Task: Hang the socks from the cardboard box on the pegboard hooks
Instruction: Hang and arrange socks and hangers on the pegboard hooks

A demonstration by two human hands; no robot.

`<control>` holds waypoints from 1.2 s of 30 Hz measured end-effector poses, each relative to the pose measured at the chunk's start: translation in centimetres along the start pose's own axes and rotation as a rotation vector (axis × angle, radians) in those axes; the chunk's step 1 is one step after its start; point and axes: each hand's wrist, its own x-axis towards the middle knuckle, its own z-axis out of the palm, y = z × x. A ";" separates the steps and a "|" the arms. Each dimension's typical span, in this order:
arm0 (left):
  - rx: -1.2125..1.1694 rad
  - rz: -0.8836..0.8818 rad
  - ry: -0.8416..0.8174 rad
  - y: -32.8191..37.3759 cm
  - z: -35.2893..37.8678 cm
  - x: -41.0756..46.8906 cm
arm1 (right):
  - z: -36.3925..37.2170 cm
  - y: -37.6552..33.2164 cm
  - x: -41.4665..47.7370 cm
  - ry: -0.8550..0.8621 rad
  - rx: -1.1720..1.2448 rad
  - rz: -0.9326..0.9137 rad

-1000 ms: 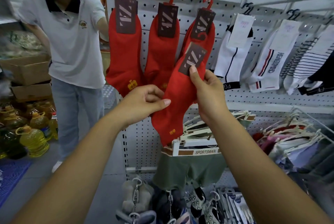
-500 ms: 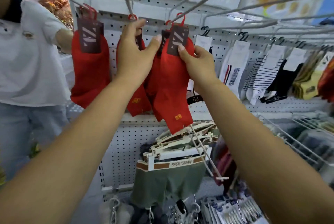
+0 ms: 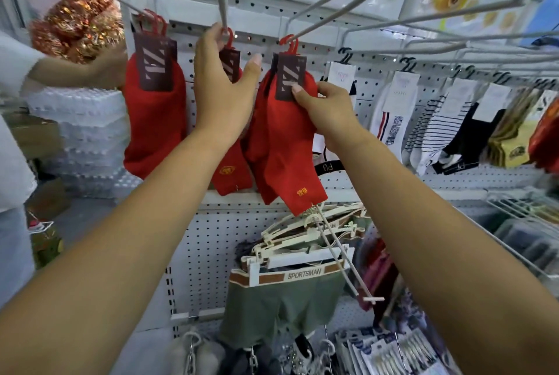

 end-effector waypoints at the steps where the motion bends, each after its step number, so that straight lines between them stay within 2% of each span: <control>1: 0.003 -0.004 -0.007 0.0 0.0 0.2 | 0.0 0.0 0.0 0.004 -0.010 -0.001; 10: 0.038 -0.029 -0.103 -0.5 -2.0 -1.2 | -0.6 0.7 -1.9 0.097 -0.212 -0.040; 13: 0.116 -0.013 -0.115 -0.5 -3.4 -3.9 | -1.5 0.8 -5.0 0.094 -0.232 -0.142; 17: 0.215 -0.028 -0.173 -0.3 -5.6 -10.6 | -3.5 1.7 -11.3 0.002 -0.271 -0.283; 23: 0.410 -0.213 -0.298 1.4 -9.0 -26.1 | -8.1 7.3 -22.9 -0.333 -0.439 -0.361; 30: 0.687 -0.471 -0.309 6.2 -14.4 -43.2 | -13.7 16.4 -35.7 -0.744 -0.594 -0.166; 36: 0.874 -0.796 -0.363 11.0 -20.2 -55.2 | -15.5 21.4 -44.8 -1.008 -0.550 -0.011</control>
